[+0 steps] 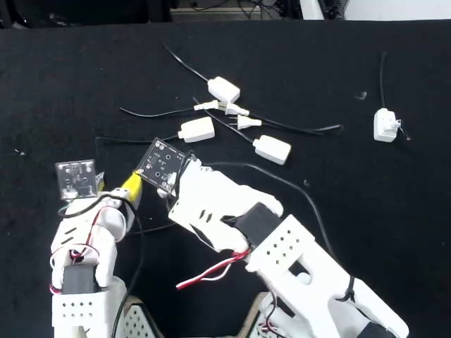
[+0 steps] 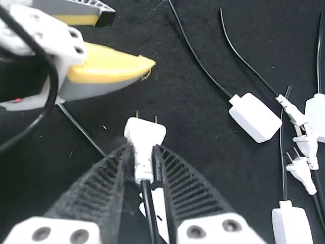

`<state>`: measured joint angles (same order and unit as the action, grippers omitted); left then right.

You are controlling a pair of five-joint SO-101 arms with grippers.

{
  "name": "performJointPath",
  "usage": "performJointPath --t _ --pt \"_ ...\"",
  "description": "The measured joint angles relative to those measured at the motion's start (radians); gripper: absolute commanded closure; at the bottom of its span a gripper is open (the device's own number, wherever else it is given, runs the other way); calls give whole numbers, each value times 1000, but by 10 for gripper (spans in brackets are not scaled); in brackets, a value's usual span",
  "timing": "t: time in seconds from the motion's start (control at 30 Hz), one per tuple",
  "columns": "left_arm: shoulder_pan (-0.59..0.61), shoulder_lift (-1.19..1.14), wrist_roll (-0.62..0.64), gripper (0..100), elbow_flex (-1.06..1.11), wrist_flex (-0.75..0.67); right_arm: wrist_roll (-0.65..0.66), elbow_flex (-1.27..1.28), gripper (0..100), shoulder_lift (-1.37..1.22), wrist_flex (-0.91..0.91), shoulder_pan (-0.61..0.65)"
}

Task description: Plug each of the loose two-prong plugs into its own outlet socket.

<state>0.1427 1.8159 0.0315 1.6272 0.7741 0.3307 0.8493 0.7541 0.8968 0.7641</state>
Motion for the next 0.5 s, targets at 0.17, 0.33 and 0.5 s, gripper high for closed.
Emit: performJointPath --t 0.17,0.33,0.5 --pt "-21 0 8 748 0 0 0 0 988 0 0 35" --pt "-110 0 -52 748 0 0 0 0 988 0 0 40" --pt "-120 0 -60 748 0 0 0 0 988 0 0 40"
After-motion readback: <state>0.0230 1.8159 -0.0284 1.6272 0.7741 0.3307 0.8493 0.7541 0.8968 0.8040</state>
